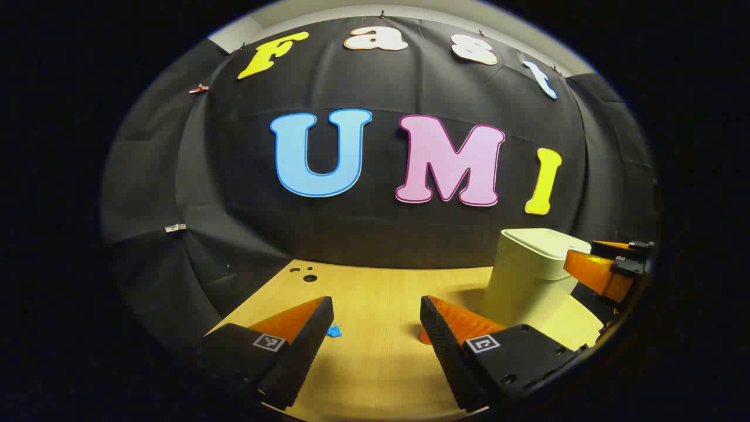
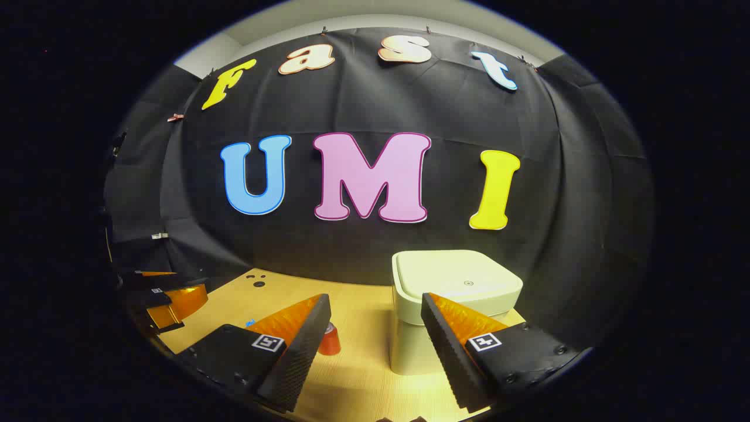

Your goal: Press the lid of the desktop garbage bin to open it, pick up the crumpled paper on the desktop and throw it into the bin, then pick up the pop can on the desktop and drop it into the bin, and finally close the garbage bin lid.

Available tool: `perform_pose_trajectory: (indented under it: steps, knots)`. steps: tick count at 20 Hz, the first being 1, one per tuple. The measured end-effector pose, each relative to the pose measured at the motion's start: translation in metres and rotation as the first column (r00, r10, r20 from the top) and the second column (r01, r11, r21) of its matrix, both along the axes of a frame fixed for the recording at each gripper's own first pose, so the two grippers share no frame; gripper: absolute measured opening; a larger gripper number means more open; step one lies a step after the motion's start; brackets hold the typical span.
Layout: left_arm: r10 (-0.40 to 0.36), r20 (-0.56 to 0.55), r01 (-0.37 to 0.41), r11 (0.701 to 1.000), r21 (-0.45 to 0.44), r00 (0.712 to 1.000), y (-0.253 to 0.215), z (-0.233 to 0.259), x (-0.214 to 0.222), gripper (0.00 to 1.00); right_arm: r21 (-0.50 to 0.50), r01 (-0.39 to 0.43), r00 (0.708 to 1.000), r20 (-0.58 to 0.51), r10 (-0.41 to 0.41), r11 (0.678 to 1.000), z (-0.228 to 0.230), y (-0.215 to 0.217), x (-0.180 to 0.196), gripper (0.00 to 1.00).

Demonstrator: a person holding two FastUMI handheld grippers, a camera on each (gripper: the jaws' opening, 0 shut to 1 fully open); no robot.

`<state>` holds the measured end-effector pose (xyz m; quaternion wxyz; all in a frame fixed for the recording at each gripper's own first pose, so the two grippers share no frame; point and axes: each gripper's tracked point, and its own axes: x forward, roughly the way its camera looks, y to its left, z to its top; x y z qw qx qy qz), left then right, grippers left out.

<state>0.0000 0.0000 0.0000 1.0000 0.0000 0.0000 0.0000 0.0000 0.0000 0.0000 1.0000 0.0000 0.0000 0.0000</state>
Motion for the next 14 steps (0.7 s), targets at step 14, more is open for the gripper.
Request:
perform_pose_trajectory:
  steps: [14]
  knots:
    - [-0.031, -0.022, 0.032, 0.999, 0.024, 0.999, -0.018, -0.008, 0.016, 0.96, 0.004, 0.01, 1.0, -0.015, -0.01, 1.0, -0.004, -0.009, 0.007, 0.98]
